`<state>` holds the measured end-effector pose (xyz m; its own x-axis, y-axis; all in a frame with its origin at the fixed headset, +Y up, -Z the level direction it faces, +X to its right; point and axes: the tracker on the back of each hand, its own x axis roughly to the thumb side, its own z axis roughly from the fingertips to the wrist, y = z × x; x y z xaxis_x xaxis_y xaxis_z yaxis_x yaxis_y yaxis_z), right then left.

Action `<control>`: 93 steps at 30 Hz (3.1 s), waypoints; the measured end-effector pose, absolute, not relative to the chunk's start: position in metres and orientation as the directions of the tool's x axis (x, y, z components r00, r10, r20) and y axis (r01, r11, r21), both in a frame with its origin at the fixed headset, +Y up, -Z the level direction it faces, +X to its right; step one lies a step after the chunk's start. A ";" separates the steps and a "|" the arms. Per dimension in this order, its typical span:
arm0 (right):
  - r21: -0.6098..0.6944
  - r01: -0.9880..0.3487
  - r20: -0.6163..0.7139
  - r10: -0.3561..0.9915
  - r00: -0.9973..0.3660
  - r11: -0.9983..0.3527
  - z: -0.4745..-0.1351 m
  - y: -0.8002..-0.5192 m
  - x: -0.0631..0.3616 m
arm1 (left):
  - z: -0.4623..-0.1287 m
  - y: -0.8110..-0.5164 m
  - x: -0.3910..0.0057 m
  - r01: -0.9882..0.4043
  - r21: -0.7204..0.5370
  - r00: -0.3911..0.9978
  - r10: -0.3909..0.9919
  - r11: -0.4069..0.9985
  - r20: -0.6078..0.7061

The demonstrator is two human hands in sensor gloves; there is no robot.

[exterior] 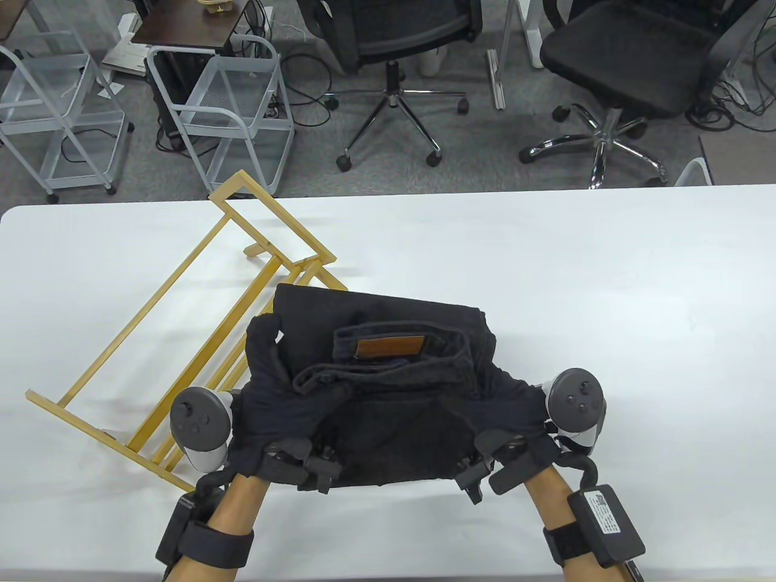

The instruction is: Hang trousers on book rack

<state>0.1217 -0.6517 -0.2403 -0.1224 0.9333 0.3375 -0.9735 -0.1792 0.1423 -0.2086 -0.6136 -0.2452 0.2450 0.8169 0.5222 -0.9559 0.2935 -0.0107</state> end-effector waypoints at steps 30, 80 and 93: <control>0.345 -0.879 0.192 0.941 -0.278 -0.330 -0.259 -0.683 0.123 | -0.239 -0.540 -0.227 -0.895 0.308 0.445 0.662 0.322 0.603; 0.351 -0.831 0.175 0.902 -0.395 -0.432 -0.261 -0.685 0.134 | -0.341 -0.581 -0.372 -0.538 0.760 0.578 0.816 0.364 0.018; 0.382 -0.822 0.174 0.906 -0.385 -0.423 -0.261 -0.686 0.132 | -0.343 -0.615 -0.387 -0.542 0.749 0.502 0.861 0.382 -0.076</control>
